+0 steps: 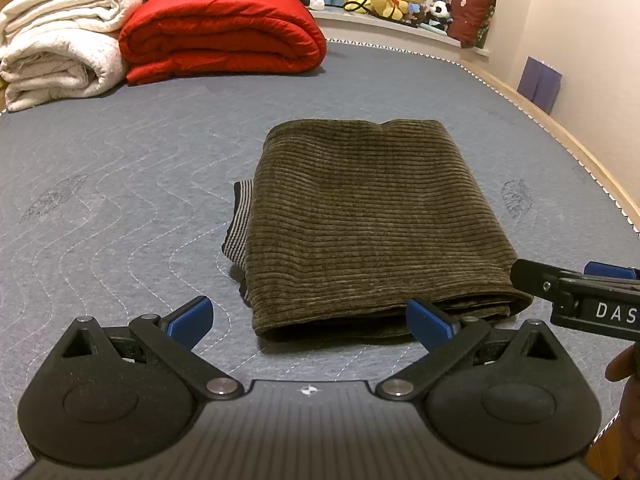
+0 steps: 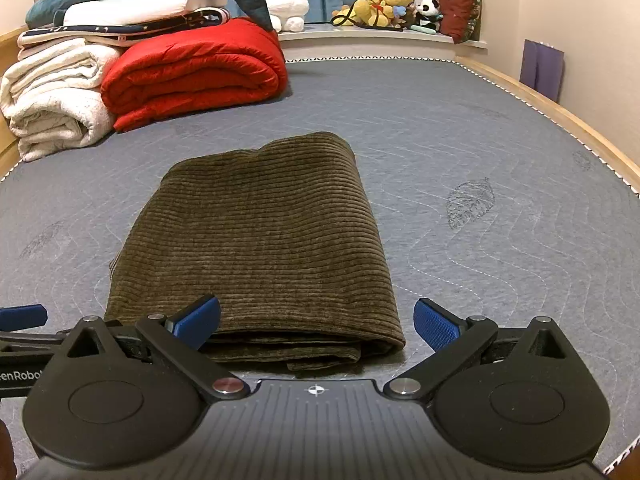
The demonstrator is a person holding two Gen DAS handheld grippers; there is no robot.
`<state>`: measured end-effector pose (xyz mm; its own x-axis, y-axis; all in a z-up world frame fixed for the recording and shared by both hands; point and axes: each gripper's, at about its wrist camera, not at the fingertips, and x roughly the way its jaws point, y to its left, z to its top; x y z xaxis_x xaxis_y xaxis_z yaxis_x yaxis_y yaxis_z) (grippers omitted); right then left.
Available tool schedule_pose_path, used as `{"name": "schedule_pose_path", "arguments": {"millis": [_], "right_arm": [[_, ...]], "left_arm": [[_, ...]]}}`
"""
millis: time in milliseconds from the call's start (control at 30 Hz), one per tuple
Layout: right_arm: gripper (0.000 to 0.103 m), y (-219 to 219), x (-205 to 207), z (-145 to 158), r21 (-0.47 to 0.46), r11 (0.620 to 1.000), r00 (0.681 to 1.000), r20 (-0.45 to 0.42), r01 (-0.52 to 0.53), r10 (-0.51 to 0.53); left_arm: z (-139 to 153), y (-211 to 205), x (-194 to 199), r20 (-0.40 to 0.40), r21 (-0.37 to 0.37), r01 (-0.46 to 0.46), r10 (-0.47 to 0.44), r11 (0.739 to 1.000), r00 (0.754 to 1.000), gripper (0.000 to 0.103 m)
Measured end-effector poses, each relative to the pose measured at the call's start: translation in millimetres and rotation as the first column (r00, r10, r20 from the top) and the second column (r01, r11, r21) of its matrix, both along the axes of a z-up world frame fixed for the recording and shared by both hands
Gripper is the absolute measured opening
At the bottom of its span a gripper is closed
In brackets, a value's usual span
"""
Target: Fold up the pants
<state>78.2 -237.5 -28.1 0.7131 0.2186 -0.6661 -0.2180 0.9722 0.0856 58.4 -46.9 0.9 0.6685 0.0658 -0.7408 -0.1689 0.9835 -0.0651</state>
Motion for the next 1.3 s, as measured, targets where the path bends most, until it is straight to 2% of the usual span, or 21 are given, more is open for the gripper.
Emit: {"name": "schedule_pose_path", "arguments": {"millis": [1300], "right_arm": [[0.102, 3.2, -1.8, -2.7, -0.005, 1.0, 1.0, 0.003, -0.012, 0.012]], "left_arm": [[3.4, -0.8, -1.7, 0.022, -0.003, 0.016, -0.016, 1.0, 1.0, 0.103]]}}
